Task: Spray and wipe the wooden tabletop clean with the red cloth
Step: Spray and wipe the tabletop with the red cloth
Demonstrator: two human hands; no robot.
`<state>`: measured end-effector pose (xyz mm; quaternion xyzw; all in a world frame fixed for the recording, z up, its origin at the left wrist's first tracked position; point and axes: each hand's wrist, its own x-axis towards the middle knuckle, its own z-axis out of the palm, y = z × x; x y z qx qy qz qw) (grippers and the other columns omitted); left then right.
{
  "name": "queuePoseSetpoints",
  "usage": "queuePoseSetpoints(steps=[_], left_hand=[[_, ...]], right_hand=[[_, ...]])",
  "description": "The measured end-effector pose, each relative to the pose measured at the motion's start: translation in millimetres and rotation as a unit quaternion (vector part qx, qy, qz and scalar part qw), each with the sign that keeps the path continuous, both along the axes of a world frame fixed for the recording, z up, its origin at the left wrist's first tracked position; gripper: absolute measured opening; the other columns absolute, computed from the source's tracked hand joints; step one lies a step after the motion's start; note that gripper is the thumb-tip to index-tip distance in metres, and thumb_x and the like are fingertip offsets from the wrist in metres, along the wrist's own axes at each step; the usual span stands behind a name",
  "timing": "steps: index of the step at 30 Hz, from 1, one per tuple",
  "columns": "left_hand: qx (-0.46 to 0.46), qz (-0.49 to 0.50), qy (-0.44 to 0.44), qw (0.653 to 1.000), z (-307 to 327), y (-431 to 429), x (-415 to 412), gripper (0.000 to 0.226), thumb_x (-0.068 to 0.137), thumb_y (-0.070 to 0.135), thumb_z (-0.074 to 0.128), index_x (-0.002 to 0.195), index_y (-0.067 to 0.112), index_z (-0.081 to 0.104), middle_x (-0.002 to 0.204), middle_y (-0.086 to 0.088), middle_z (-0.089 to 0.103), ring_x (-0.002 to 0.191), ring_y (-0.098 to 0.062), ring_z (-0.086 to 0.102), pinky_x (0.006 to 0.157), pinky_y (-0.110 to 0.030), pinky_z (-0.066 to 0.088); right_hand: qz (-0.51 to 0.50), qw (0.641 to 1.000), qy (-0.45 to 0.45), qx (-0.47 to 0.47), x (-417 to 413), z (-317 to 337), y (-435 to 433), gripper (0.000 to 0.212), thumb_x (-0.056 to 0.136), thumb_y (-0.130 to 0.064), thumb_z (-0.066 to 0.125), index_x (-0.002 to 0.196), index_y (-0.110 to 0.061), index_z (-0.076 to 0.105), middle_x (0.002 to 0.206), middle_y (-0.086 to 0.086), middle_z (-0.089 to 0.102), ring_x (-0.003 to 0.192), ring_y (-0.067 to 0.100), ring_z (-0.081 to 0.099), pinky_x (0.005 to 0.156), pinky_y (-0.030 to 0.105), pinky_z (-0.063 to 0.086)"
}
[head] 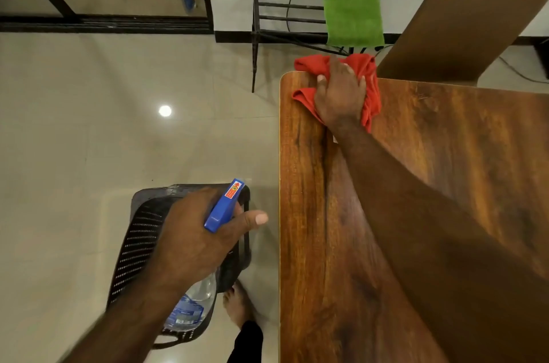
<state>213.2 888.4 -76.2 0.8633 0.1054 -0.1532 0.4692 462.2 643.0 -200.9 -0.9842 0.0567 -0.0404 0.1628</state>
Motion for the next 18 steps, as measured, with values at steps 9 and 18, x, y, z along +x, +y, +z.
queuePoseSetpoints(steps=[9, 18], left_hand=[[0.011, 0.017, -0.021, 1.0, -1.8, 20.5, -8.4, 0.045, 0.068, 0.062, 0.075, 0.068, 0.019, 0.062, 0.064, -0.001, 0.062, 0.059, -0.014, 0.057, 0.061, -0.023, 0.044], [0.005, -0.006, -0.029, 1.0, 0.0, 7.1, -34.3, 0.05, 0.068, 0.063, 0.066, 0.071, 0.013, 0.062, 0.062, -0.006, 0.062, 0.058, -0.018, 0.058, 0.063, -0.021, 0.046]], right_hand=[[0.224, 0.975, -0.006, 0.001, 3.4, -2.7, 56.0, 0.052, 0.096, -0.037, 0.05, 0.145, -0.021, 0.055, 0.137, 0.003, 0.065, 0.134, 0.028, 0.054, 0.12, 0.056, 0.03], [0.337, 0.939, 0.021, -0.061, -57.4, -2.1, 56.8, 0.05, 0.097, -0.049, 0.047, 0.139, -0.029, 0.063, 0.133, 0.001, 0.066, 0.133, 0.022, 0.053, 0.126, 0.049, 0.022]])
